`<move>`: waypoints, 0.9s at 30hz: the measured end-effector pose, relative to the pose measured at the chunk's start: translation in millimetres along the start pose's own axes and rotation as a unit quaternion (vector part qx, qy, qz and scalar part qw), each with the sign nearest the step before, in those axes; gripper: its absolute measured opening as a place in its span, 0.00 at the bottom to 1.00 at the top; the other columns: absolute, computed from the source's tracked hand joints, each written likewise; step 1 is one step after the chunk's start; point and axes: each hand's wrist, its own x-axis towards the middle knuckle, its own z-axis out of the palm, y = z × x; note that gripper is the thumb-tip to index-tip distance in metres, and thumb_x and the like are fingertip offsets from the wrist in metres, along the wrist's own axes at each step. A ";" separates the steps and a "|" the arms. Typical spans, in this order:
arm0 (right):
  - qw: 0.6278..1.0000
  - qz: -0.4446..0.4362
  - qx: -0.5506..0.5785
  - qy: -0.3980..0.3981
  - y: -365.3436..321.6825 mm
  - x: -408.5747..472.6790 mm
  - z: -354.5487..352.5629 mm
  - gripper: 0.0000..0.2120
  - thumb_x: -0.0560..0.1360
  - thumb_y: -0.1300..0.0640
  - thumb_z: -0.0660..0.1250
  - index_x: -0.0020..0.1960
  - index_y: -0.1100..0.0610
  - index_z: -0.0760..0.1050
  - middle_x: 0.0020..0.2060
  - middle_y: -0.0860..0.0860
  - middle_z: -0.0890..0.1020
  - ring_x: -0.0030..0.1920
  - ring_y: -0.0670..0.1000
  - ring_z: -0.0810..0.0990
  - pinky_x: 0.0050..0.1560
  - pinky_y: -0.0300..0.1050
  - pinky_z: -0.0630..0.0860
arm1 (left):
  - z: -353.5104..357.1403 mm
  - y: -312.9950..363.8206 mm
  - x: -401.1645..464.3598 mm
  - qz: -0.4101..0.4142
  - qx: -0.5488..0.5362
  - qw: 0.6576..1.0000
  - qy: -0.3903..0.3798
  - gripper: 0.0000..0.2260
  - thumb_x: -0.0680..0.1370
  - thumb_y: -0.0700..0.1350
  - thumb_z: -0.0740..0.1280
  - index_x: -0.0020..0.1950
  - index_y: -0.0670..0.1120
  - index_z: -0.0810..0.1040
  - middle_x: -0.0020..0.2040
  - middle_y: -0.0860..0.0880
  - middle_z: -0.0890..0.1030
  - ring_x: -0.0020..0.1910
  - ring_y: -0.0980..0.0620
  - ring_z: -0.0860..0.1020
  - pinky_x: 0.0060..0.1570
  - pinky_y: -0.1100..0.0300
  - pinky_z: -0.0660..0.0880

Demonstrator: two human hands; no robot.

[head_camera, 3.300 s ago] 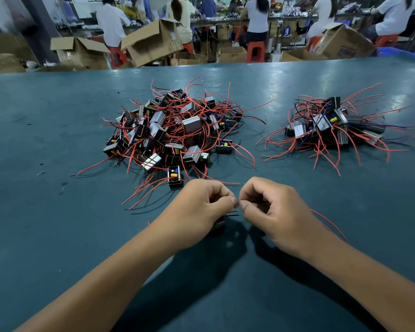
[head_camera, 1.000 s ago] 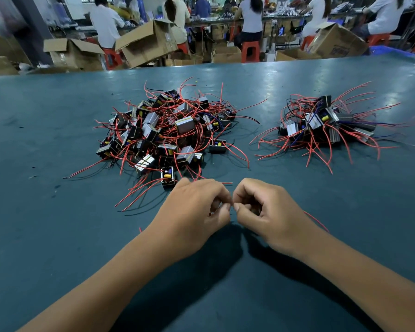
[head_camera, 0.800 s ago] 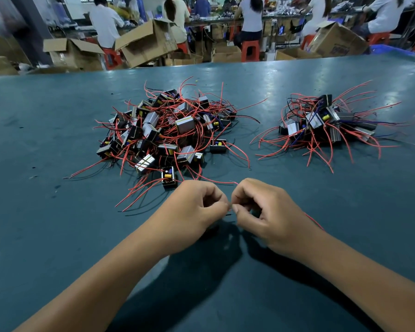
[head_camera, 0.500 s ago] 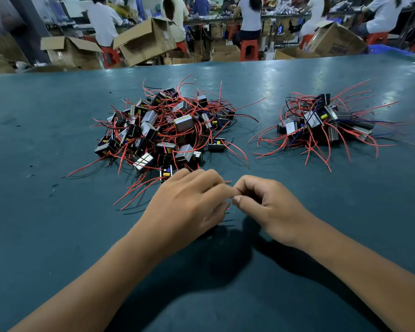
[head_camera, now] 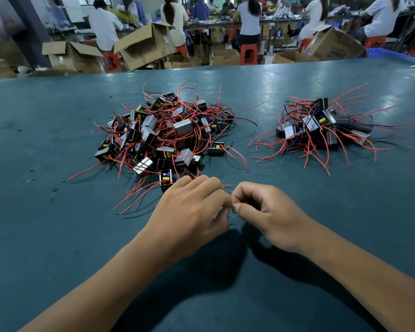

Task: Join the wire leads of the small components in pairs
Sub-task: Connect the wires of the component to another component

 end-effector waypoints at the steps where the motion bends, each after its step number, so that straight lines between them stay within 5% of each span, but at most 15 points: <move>1: 1.000 -0.015 -0.017 0.001 -0.3 -1.6 0.4 0.03 0.71 0.58 0.63 0.38 0.53 0.72 0.29 0.42 0.71 0.31 0.41 0.66 0.33 0.37 0.65 | -0.5 1.5 -0.3 -0.038 -0.040 0.998 -0.024 0.08 0.74 0.47 0.64 0.42 0.47 0.82 0.38 0.52 0.79 0.37 0.50 0.78 0.38 0.55 0.70; 3: 0.993 -0.074 -0.096 0.006 -1.5 -4.6 -0.1 0.03 0.71 0.61 0.65 0.40 0.55 0.73 0.31 0.41 0.71 0.32 0.40 0.68 0.35 0.31 0.64 | -1.0 5.2 -1.1 -0.139 -0.128 0.979 -0.076 0.08 0.72 0.52 0.63 0.41 0.50 0.80 0.37 0.56 0.78 0.37 0.58 0.74 0.40 0.58 0.66; 6: 0.971 -0.141 -0.194 0.010 -3.0 -6.8 -2.1 0.02 0.72 0.62 0.66 0.43 0.56 0.74 0.37 0.40 0.71 0.38 0.36 0.70 0.42 0.27 0.65 | -1.4 4.3 -0.3 -0.280 -0.298 0.904 -0.127 0.05 0.71 0.50 0.66 0.39 0.50 0.79 0.32 0.56 0.78 0.32 0.59 0.73 0.36 0.57 0.70; 8: 0.961 -0.160 -0.224 0.010 -3.2 -6.8 -2.7 0.03 0.73 0.62 0.66 0.45 0.56 0.75 0.39 0.41 0.70 0.40 0.36 0.68 0.45 0.26 0.64 | -3.4 2.8 0.5 -0.322 -0.394 0.850 -0.135 0.05 0.74 0.44 0.69 0.38 0.45 0.80 0.28 0.53 0.75 0.27 0.57 0.69 0.28 0.60 0.67; 11: 0.956 -0.171 -0.240 0.000 -2.0 -6.2 -0.9 0.03 0.74 0.62 0.66 0.47 0.56 0.75 0.40 0.42 0.71 0.41 0.38 0.67 0.46 0.26 0.64 | -4.2 0.3 0.2 -0.347 -0.420 0.824 -0.152 0.07 0.77 0.39 0.69 0.39 0.39 0.79 0.27 0.53 0.72 0.26 0.56 0.65 0.26 0.62 0.62; 16: 0.975 -0.118 -0.186 0.016 -0.6 -5.7 0.0 0.03 0.75 0.60 0.66 0.44 0.55 0.74 0.37 0.43 0.74 0.38 0.41 0.71 0.40 0.29 0.65 | -9.5 -6.9 -0.1 -0.298 -0.350 0.874 -0.158 0.06 0.77 0.41 0.70 0.40 0.48 0.79 0.33 0.48 0.78 0.31 0.54 0.71 0.33 0.54 0.70; 21: 0.980 -0.072 -0.176 0.053 1.6 -4.6 0.4 0.06 0.76 0.60 0.68 0.43 0.53 0.75 0.35 0.43 0.76 0.37 0.41 0.73 0.38 0.29 0.66 | -15.4 -16.4 -5.6 -0.246 -0.286 0.911 -0.163 0.06 0.75 0.45 0.73 0.41 0.53 0.79 0.33 0.60 0.76 0.31 0.59 0.71 0.33 0.67 0.65; 27: 0.988 -0.037 -0.136 0.064 1.9 -2.7 -2.7 0.05 0.76 0.60 0.69 0.42 0.53 0.77 0.31 0.42 0.77 0.33 0.42 0.73 0.35 0.29 0.66 | -6.8 -9.8 -8.3 -0.202 -0.170 0.950 -0.170 0.08 0.72 0.53 0.73 0.45 0.55 0.76 0.34 0.56 0.75 0.38 0.58 0.73 0.37 0.56 0.71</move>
